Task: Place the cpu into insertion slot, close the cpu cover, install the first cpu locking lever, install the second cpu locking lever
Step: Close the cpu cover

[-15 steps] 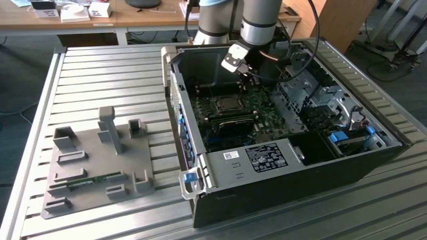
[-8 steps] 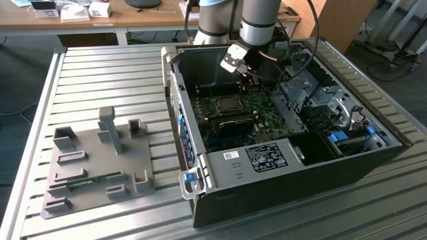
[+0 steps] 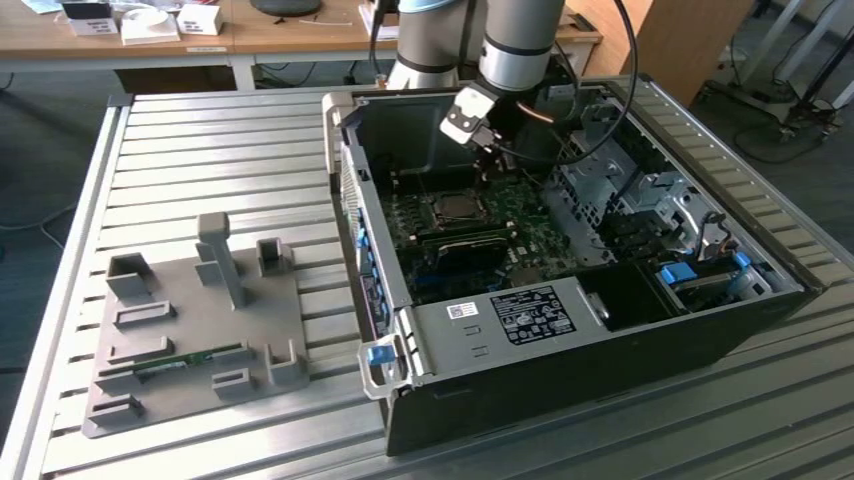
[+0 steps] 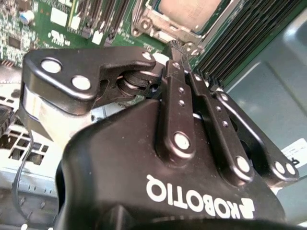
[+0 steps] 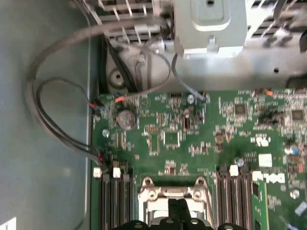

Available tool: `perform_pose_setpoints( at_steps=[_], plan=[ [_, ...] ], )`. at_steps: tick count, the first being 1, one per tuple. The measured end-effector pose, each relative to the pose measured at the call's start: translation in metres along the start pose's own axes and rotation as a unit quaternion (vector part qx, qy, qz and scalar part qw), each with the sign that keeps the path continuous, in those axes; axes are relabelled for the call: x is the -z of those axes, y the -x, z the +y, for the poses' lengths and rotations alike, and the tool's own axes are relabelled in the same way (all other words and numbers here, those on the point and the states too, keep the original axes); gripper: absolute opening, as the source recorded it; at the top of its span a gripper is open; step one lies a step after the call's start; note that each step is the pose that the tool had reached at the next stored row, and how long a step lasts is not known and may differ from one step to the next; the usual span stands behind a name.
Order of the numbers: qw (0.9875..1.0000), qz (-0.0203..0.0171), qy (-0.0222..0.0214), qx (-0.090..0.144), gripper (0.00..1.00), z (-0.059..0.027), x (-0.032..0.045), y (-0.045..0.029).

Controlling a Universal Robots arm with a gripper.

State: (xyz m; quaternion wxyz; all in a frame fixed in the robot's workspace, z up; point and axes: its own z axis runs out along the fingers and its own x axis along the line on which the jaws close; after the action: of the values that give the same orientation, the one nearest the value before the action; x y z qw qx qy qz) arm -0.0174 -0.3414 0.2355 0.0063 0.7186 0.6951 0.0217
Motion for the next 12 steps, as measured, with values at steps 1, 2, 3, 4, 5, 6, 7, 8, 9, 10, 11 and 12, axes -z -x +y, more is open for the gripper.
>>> perform_pose_setpoints(
  at_steps=[1,2,3,4,5,6,7,8,9,10,11,12],
  plan=[
    [1.0000,-0.0002,-0.0037,0.000,0.11,0.0000,-0.0001,0.0000],
    [1.0000,-0.0003,-0.0040,0.000,0.11,0.0000,0.0000,0.0000],
    [1.0000,-0.0003,-0.0041,0.000,0.11,0.0000,0.0000,0.0000],
    [1.0000,-0.0003,-0.0042,0.000,0.11,-0.0001,0.0000,0.0000],
    [1.0000,-0.0002,-0.0042,0.000,0.11,0.0000,0.0000,0.0000],
    [1.0000,-0.0002,-0.0042,0.000,0.11,0.0000,-0.0001,0.0000],
    [1.0000,-0.0002,-0.0042,0.000,0.11,0.0000,-0.0001,0.0000],
    [1.0000,-0.0002,-0.0042,0.000,0.11,0.0000,-0.0001,0.0000],
    [1.0000,-0.0002,-0.0043,0.000,0.11,-0.0004,-0.0001,0.0000],
    [1.0000,-0.0001,-0.0042,0.000,0.11,-0.0014,-0.0003,0.0001],
    [1.0000,-0.0001,-0.0042,0.000,0.11,-0.0027,-0.0004,0.0001],
    [1.0000,-0.0001,-0.0042,0.000,0.11,-0.0044,-0.0005,0.0002]
  ],
)
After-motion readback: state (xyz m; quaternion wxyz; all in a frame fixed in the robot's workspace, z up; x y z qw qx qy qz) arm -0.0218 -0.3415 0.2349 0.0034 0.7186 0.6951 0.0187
